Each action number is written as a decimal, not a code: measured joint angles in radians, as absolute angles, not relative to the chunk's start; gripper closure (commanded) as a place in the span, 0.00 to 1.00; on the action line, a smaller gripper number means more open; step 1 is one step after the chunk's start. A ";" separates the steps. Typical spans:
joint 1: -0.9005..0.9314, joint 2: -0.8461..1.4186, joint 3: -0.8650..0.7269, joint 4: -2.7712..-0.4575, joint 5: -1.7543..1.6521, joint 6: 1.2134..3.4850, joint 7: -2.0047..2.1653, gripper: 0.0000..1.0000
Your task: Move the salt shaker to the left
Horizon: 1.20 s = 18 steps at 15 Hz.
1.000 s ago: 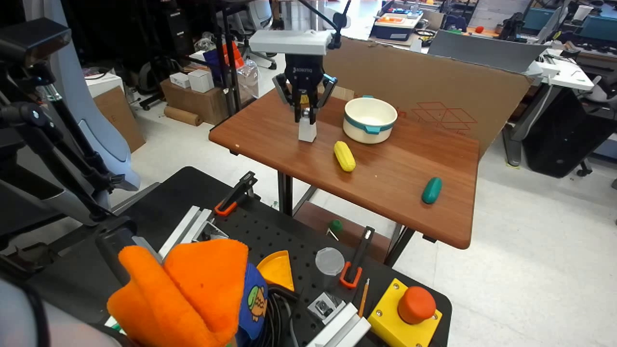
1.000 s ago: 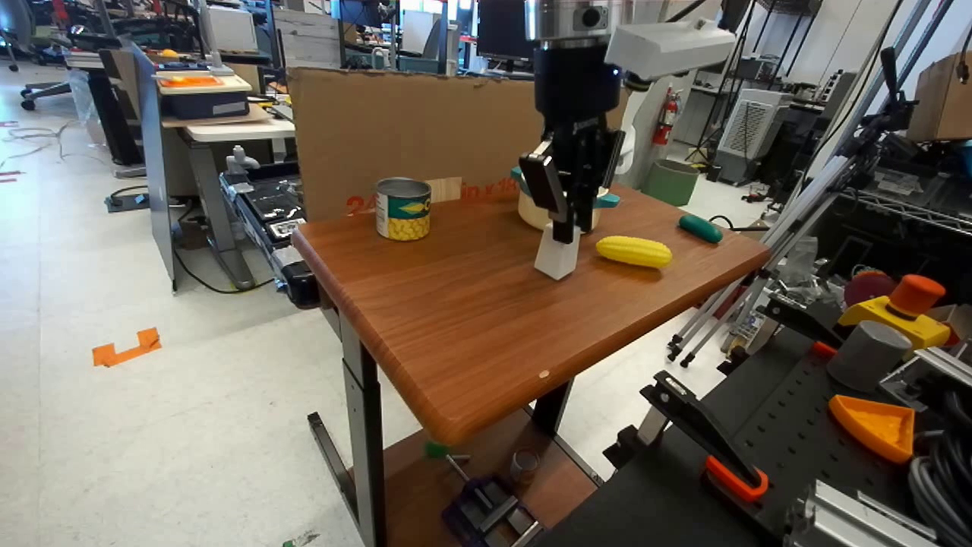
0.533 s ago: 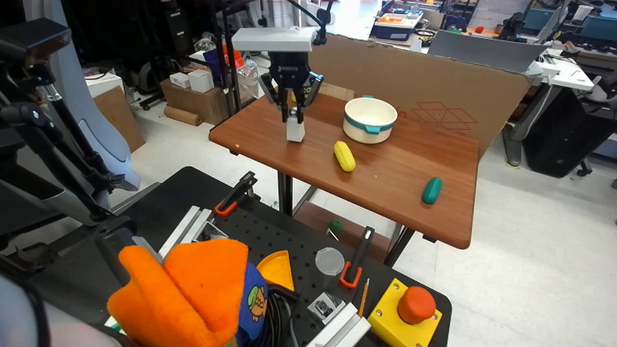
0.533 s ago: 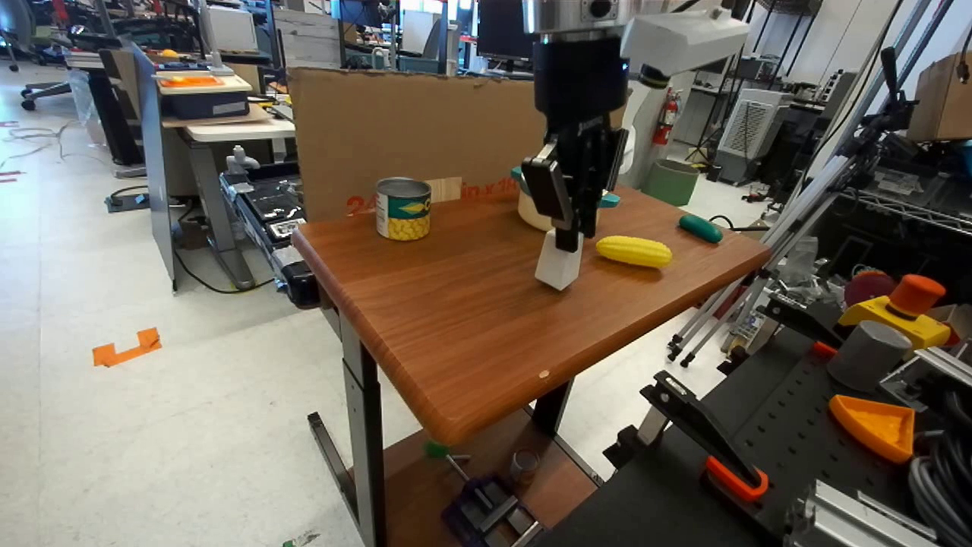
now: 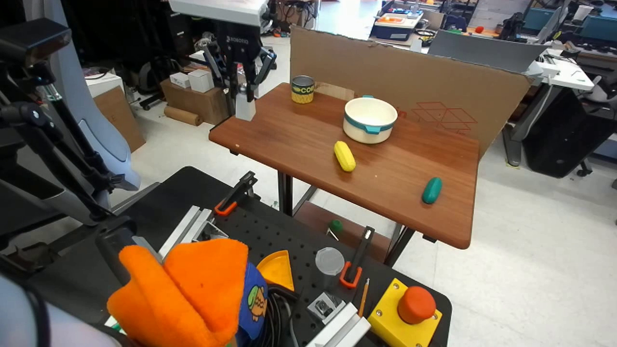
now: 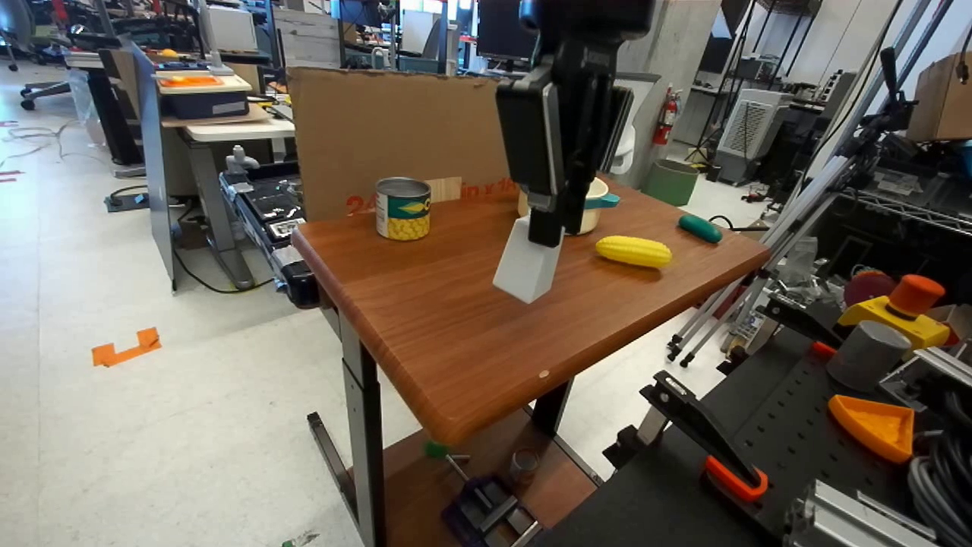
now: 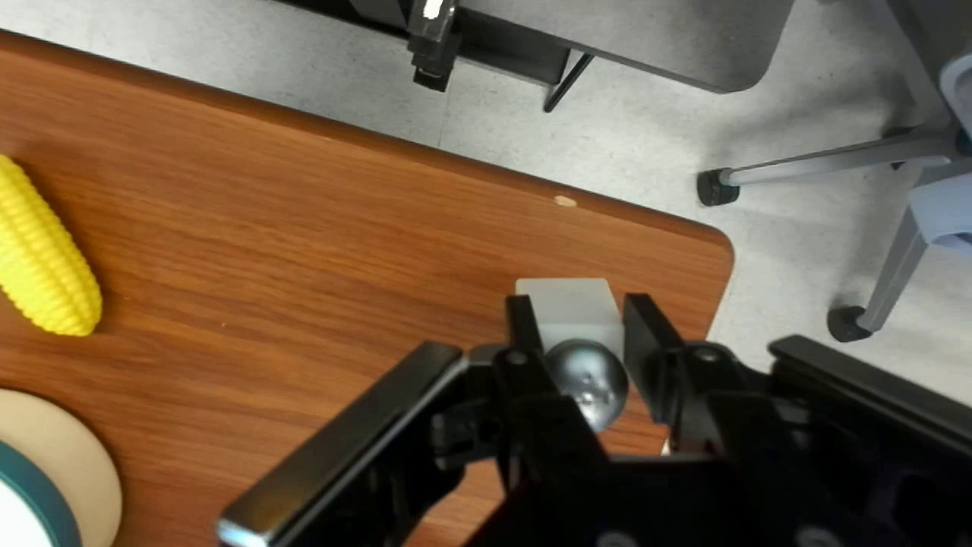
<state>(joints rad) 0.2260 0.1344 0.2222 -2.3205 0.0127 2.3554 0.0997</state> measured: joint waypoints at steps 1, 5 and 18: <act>0.226 0.132 0.229 -2.322 0.025 2.355 0.100 0.84; 0.226 0.160 0.229 -2.312 0.032 2.355 0.110 0.84; 0.255 0.356 0.211 -2.173 0.034 2.292 0.250 0.00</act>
